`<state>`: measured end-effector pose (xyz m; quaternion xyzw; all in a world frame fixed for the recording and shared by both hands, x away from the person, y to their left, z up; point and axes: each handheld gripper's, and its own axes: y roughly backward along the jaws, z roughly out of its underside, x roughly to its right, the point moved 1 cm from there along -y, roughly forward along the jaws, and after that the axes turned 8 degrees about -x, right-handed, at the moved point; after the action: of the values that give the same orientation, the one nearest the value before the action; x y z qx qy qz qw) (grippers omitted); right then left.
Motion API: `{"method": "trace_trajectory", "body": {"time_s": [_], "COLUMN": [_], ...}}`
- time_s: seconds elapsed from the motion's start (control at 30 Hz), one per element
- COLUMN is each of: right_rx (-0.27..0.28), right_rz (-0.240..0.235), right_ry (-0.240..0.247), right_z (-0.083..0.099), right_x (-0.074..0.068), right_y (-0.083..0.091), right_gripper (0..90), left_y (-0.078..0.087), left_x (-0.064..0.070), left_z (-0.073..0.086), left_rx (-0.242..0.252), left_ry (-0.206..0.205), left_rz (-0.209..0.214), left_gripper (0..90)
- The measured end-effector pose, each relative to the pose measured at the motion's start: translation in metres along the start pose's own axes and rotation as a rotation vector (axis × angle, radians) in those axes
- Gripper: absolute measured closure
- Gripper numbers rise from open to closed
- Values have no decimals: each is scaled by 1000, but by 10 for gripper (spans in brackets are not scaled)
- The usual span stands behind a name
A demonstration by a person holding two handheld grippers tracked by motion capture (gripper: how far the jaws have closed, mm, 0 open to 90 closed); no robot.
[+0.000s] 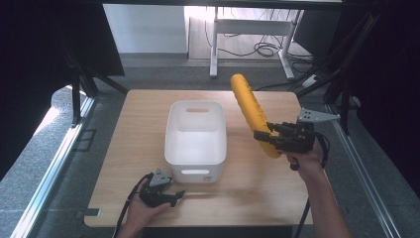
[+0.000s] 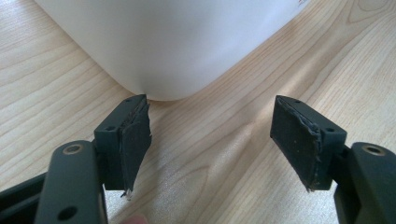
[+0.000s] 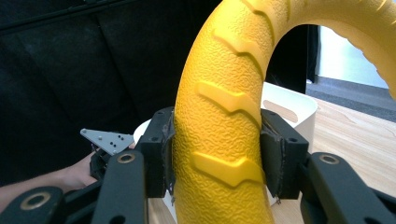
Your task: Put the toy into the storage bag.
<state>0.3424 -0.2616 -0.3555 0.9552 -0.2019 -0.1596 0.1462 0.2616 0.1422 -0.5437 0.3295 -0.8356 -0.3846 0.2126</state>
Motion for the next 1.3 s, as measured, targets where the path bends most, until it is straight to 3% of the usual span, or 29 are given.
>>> {"method": "trace_trajectory", "body": {"time_s": [1.3], "right_rx": [27], "right_rz": [-52], "right_ry": [61], "right_z": [-32], "right_x": [-22], "right_y": [-13], "right_gripper": [516], "left_y": [-1], "left_x": [-1], "left_z": [0], "left_rx": [-7], "left_ry": [0], "left_rz": [5], "left_gripper": [288]}}
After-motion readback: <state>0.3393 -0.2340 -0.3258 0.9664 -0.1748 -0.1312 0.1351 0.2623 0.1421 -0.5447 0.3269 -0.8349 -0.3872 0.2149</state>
